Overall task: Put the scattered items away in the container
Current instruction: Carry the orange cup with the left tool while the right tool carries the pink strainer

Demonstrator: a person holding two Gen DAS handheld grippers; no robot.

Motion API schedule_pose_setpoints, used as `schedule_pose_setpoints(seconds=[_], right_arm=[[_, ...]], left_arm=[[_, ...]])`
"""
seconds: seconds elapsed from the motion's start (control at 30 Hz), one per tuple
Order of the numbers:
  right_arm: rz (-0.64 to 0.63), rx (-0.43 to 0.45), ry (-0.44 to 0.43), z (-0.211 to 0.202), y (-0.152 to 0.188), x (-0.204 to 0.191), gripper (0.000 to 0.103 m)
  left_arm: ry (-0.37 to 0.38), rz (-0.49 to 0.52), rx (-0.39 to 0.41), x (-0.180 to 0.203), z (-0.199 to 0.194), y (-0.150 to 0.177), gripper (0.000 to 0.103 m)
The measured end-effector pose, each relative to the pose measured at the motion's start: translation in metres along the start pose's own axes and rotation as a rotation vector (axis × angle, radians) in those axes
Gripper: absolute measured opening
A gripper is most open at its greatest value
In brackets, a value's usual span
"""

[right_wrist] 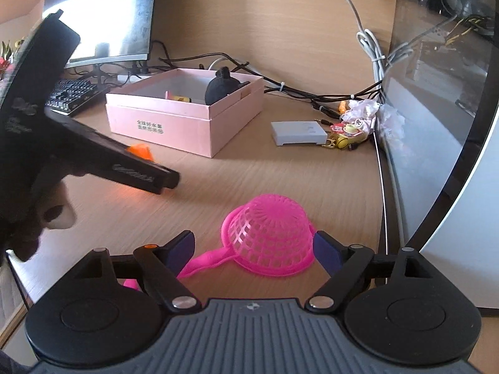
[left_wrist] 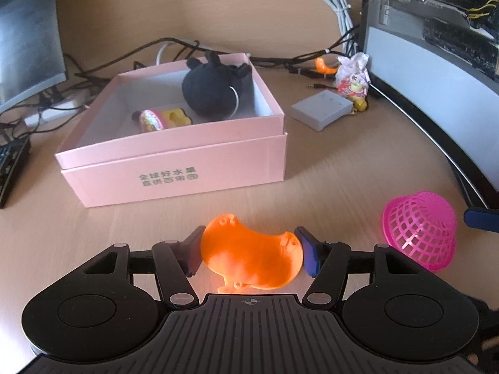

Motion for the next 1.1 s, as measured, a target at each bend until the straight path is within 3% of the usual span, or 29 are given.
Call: schedule_pose_setpoints(seconds=[0.5, 0.6, 0.67, 1.1], right_arm=[[0.09, -0.064, 0.075, 0.032, -0.01, 0.005, 0.084], [0.104, -0.067, 0.071, 0.033, -0.01, 0.003, 0.075], [0.102, -0.064, 0.075, 0.032, -0.012, 0.0, 0.075], [0.014, -0.017, -0.05, 0.008, -0.039, -0.06, 0.075]], left_arm=[[0.025, -0.113, -0.084, -0.047, -0.063, 0.04, 0.066], [0.024, -0.112, -0.097, -0.053, -0.066, 0.046, 0.066], [0.025, -0.11, -0.095, -0.057, -0.069, 0.048, 0.066], [0.057, -0.076, -0.086, -0.079, -0.074, 0.045, 0.066]])
Point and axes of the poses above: each gripper's, at about its wrist camera, not at the fingertips, and z roughly the way its jaws point, x to its right, y to its underside, the point moved 2 cm from there along z, roughly the way its jaws point, and after that the axes turned 4 degrees about -x, right-handed, at the moved point
